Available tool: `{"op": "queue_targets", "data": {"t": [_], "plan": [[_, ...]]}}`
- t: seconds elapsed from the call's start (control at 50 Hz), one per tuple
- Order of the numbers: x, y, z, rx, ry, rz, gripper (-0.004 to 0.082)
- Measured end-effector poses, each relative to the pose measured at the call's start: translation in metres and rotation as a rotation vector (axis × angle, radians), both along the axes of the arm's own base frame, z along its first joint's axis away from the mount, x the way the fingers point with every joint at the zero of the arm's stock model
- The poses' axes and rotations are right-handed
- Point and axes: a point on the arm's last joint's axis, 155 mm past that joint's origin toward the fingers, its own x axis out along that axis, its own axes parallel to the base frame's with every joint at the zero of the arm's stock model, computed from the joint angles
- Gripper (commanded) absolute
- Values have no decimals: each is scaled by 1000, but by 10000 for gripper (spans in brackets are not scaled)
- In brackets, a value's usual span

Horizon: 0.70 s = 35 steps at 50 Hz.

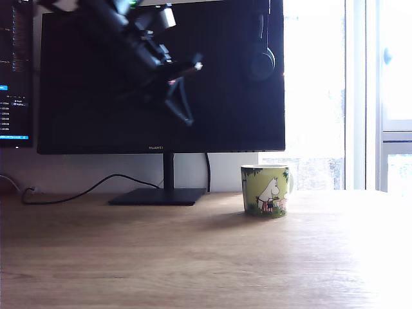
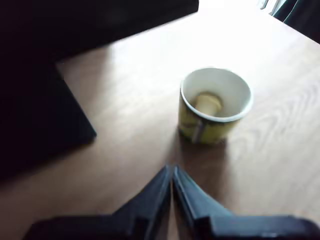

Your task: Pick up the coffee capsules from the table one by one and drop them inside the nearest coffee cup

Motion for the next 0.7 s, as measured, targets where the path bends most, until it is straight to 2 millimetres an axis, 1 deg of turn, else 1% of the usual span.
{"op": "queue_targets", "data": {"t": [0.16,0.22,0.3,0.42,0.5,0.58,0.7], "plan": [[-23,13,7,-39,-19,11,-20],[-32,18,4,-52,-15,20,-20],[-41,25,-4,-61,-1,30,-20],[-56,38,-28,-56,56,57,-19],[-64,47,-40,-51,83,77,-19],[-70,55,-45,-53,95,103,-20],[-77,64,-44,-58,79,118,-20]]}}
